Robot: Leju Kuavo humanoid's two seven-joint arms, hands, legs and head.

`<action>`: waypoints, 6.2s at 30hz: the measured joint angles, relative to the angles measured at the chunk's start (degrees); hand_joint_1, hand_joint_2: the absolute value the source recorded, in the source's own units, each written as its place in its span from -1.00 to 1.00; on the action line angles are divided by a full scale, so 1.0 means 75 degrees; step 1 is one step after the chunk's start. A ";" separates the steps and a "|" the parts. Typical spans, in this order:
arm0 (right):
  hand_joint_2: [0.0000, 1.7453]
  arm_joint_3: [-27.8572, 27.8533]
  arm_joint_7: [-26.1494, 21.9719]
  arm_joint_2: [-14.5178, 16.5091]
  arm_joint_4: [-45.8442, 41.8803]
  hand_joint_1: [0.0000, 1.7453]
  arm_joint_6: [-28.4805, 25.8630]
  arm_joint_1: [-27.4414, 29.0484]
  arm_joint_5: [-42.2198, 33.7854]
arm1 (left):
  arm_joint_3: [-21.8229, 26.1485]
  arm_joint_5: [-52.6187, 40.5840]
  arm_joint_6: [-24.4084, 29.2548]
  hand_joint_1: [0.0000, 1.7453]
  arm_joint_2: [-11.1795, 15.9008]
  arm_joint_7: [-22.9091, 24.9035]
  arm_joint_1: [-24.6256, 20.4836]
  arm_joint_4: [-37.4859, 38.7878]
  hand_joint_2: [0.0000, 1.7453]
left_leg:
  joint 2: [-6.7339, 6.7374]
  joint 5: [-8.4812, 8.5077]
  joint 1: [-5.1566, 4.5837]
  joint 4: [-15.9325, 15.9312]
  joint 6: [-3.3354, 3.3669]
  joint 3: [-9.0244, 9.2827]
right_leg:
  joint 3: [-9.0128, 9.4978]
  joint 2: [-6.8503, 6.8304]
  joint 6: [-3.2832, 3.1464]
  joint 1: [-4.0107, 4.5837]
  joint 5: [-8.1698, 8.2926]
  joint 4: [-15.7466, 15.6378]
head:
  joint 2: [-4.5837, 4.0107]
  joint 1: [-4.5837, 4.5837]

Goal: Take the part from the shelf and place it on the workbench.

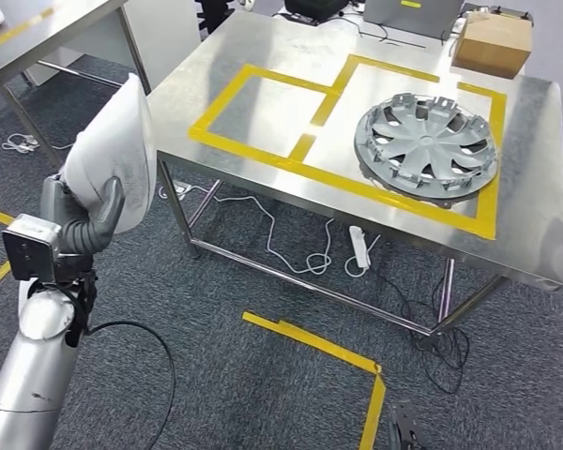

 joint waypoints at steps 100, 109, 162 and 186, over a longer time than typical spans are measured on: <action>-1.00 -0.0086 0.0140 -0.0009 0.0010 -1.00 0.0444 0.0200 -0.0347 | -0.0109 -0.0011 -0.0261 1.00 -0.0068 -0.0141 0.0416 0.0077 1.00 | 0.0317 -0.0037 0.0000 0.0031 -0.0259 0.0003 | 0.0310 -0.0264 -0.0050 -0.0009 0.1093 -0.1740 | -0.0001 -0.0049; -1.00 -0.0086 0.0106 -0.0010 0.0012 -1.00 0.0230 0.0199 -0.0234 | -0.0114 -0.0357 -0.0152 1.00 -0.0010 -0.0067 0.0363 0.0124 1.00 | 0.0135 -0.1051 0.0024 0.2193 -0.0425 -0.0962 | 0.0355 -0.0015 -0.0396 0.0025 0.1079 -0.1775 | 0.0000 -0.0084; -1.00 0.0000 0.0141 -0.0011 0.0039 -1.00 0.0182 0.0218 -0.0041 | -0.0110 -0.0958 -0.0029 1.00 0.0095 0.0144 -0.0200 0.0801 1.00 | 0.0077 0.0055 -0.0032 0.0071 -0.0221 -0.0126 | 0.0383 -0.0027 -0.0069 -0.0027 0.0990 -0.1729 | -0.0001 -0.0065; -1.00 -0.0001 0.0140 -0.0007 0.0042 -1.00 0.0153 0.0207 -0.0029 | -0.0098 -0.0844 -0.0055 1.00 0.0086 0.0137 -0.0163 0.0801 1.00 | 0.0082 0.0143 -0.0002 -0.0051 -0.0056 -0.0115 | -0.0121 0.0003 -0.0033 -0.0025 0.0233 -0.0496 | -0.0002 -0.0087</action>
